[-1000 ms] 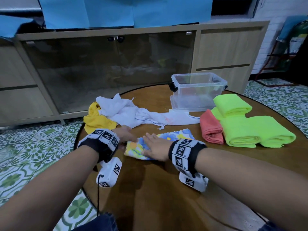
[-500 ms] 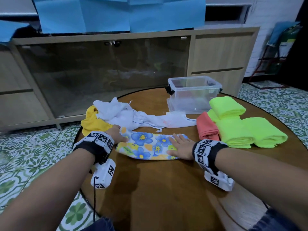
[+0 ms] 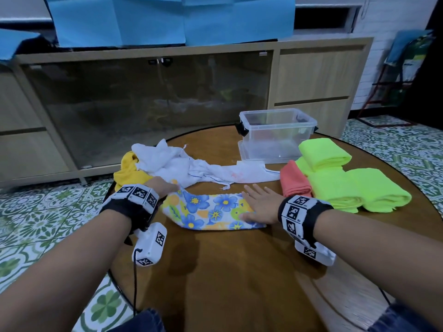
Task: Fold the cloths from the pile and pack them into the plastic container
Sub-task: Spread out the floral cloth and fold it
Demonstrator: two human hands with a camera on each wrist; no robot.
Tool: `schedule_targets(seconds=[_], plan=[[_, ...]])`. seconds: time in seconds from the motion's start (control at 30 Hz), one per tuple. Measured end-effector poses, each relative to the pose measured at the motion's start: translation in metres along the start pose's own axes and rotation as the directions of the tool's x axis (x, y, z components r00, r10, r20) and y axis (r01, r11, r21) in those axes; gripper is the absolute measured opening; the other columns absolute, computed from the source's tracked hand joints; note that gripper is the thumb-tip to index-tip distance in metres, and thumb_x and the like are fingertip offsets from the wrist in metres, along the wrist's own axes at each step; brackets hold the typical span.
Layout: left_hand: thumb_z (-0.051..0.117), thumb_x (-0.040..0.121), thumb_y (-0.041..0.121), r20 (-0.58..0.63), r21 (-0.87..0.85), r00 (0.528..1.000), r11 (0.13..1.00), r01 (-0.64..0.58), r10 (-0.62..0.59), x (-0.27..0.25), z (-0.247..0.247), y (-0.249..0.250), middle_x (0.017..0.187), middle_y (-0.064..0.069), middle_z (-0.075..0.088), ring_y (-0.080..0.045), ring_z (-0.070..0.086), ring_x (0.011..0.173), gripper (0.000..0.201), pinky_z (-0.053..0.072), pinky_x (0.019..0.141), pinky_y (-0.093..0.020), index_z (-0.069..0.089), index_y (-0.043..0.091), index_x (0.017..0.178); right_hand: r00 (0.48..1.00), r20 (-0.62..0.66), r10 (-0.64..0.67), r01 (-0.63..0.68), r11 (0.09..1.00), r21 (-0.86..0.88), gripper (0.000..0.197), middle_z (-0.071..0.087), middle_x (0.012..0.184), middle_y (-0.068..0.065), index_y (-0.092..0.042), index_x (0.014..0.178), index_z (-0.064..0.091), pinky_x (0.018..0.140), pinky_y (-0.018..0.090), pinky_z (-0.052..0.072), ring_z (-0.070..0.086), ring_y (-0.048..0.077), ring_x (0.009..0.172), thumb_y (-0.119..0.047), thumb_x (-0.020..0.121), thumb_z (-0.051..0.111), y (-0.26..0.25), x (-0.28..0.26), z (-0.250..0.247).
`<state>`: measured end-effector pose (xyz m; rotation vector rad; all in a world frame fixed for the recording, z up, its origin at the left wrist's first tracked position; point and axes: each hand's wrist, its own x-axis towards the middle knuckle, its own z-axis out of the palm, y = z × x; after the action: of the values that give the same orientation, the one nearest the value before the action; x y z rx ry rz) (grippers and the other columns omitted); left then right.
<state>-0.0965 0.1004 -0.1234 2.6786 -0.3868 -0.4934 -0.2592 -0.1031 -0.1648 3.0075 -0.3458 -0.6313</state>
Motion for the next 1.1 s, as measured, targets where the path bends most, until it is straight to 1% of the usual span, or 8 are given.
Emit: schedule_targets(seconds=[0.13, 0.23, 0.3, 0.37, 0.57, 0.73, 0.97, 1.1], plan=[[0.057, 0.090, 0.026, 0.050, -0.240, 0.992, 0.965, -0.104, 0.120, -0.005, 0.010, 0.026, 0.054, -0.003, 0.038, -0.017, 0.036, 0.043, 0.035, 0.026, 0.045, -0.021, 0.038, 0.011, 0.065, 0.995, 0.090, -0.040, 0.036, 0.999, 0.035, 0.076, -0.015, 0.158, 0.004, -0.014, 0.151, -0.007, 0.119, 0.042, 0.006, -0.008, 0.024, 0.146, -0.058, 0.096, 0.022, -0.011, 0.004, 0.003], [0.056, 0.091, 0.015, 0.120, -0.482, 0.971, 0.868, -0.124, 0.206, -0.023, 0.022, 0.053, 0.054, -0.004, 0.039, -0.011, 0.037, 0.028, 0.012, 0.028, 0.032, -0.013, 0.051, 0.008, 0.100, 0.996, 0.082, -0.040, 0.034, 0.997, 0.074, 0.071, 0.001, 0.159, 0.007, -0.012, 0.151, 0.010, 0.116, 0.044, 0.018, 0.006, 0.027, 0.145, -0.053, 0.097, 0.032, -0.011, 0.007, 0.000], [0.056, 0.093, 0.015, 0.133, -0.536, 0.966, 0.836, -0.118, 0.221, -0.032, 0.034, 0.069, 0.061, -0.006, 0.043, -0.010, 0.043, 0.035, 0.053, 0.032, 0.030, -0.011, 0.031, 0.008, 0.139, 0.999, -0.027, -0.039, 0.043, 0.987, 0.158, 0.050, 0.034, 0.147, 0.012, -0.010, 0.138, 0.042, 0.107, 0.041, 0.033, 0.033, 0.031, 0.135, -0.039, 0.097, 0.040, -0.007, 0.006, -0.010], [0.057, 0.093, 0.016, 0.110, -0.570, 0.961, 0.808, -0.148, 0.254, -0.036, 0.043, 0.081, 0.062, -0.007, 0.044, -0.008, 0.042, 0.030, 0.067, 0.032, 0.030, -0.011, 0.016, 0.012, 0.146, 0.988, -0.151, -0.021, 0.068, 0.947, 0.314, 0.032, 0.053, 0.131, 0.011, -0.008, 0.121, 0.060, 0.094, 0.030, 0.040, 0.050, 0.029, 0.119, -0.019, 0.097, 0.042, -0.002, 0.004, -0.019], [0.054, 0.095, 0.013, 0.114, -0.682, 0.966, 0.725, -0.093, 0.231, -0.043, 0.051, 0.092, 0.064, -0.007, 0.041, -0.006, 0.040, 0.024, 0.067, 0.035, 0.031, -0.011, 0.011, 0.014, 0.146, 0.989, -0.139, 0.043, 0.061, 0.747, 0.662, 0.025, 0.064, 0.100, 0.012, -0.004, 0.104, 0.068, 0.060, 0.024, 0.040, 0.051, 0.017, 0.073, -0.005, 0.095, 0.045, 0.009, 0.003, -0.019], [0.054, 0.094, 0.013, 0.133, -0.733, 0.960, 0.677, -0.072, 0.246, -0.046, 0.059, 0.097, 0.066, -0.009, 0.046, -0.006, 0.046, 0.030, 0.070, 0.039, 0.032, -0.013, 0.008, 0.014, 0.146, 0.996, -0.060, 0.067, 0.052, 0.117, 0.992, 0.032, 0.052, 0.068, 0.003, -0.009, 0.084, 0.055, 0.056, 0.024, 0.046, 0.055, 0.017, 0.058, -0.036, 0.098, 0.044, 0.011, -0.003, -0.030], [0.041, 0.101, 0.023, 0.245, -0.756, 0.939, 0.653, 0.030, 0.240, -0.046, 0.062, 0.101, 0.074, -0.012, 0.052, -0.018, 0.053, 0.060, 0.056, 0.052, 0.046, -0.021, 0.014, 0.009, 0.147, 0.994, -0.064, -0.083, 0.076, 0.147, 0.986, 0.019, 0.055, 0.075, 0.008, -0.004, 0.085, 0.060, 0.074, 0.036, 0.053, 0.059, 0.018, 0.063, -0.021, 0.092, 0.057, 0.013, -0.013, -0.024], [0.025, 0.104, 0.020, 0.309, -0.737, 0.930, 0.668, 0.103, 0.198, -0.049, 0.059, 0.100, 0.077, -0.013, 0.054, -0.019, 0.052, 0.064, 0.032, 0.047, 0.065, -0.026, 0.046, -0.004, 0.104, 0.995, -0.097, 0.000, 0.095, 0.203, 0.975, 0.022, 0.052, 0.065, 0.007, -0.004, 0.071, 0.053, 0.068, 0.032, 0.057, 0.056, 0.012, 0.055, -0.013, 0.089, 0.062, 0.013, -0.011, -0.021]])
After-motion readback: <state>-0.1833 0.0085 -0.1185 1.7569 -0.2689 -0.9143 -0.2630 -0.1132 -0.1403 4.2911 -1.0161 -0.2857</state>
